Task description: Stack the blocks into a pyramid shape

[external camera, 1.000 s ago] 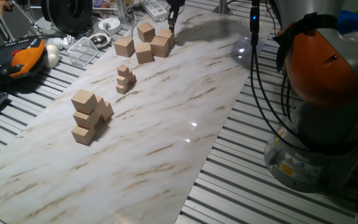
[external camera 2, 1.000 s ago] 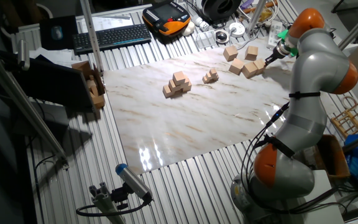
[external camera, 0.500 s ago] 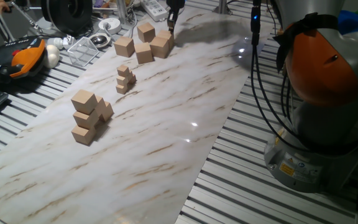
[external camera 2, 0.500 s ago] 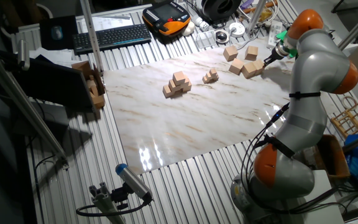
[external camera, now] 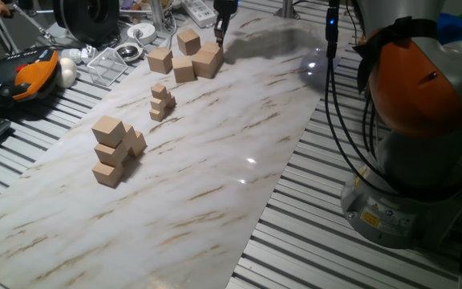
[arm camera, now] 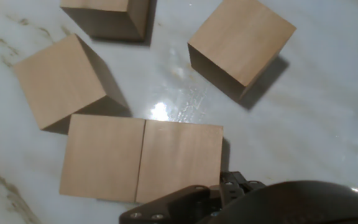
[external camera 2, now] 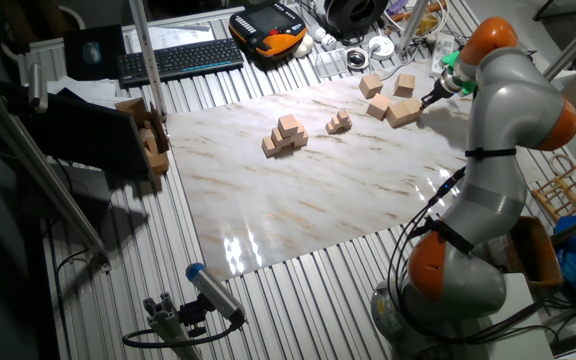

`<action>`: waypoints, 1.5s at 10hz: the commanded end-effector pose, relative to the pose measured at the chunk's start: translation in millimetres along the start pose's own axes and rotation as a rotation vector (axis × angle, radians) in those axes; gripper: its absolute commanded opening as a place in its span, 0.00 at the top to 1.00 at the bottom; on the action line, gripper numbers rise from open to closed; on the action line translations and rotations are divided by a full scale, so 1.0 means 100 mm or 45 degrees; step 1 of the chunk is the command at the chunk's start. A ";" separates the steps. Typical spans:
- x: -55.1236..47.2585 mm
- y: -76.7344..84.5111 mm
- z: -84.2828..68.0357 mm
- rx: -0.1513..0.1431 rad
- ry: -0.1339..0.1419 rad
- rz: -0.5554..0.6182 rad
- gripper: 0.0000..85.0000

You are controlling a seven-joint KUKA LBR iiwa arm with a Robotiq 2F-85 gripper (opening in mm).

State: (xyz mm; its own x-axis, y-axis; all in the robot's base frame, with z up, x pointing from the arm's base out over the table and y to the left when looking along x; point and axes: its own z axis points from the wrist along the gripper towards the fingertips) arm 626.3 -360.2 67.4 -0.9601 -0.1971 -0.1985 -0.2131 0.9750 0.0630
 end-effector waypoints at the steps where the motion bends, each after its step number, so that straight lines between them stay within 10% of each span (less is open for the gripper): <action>1: 0.00 0.03 0.00 -0.001 0.003 0.004 1.00; 15: 0.06 0.44 0.05 0.015 0.000 0.071 1.00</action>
State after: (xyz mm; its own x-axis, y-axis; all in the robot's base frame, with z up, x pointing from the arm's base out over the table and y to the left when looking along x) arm 612.6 -318.2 64.3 -0.9705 -0.1420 -0.1950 -0.1569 0.9856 0.0631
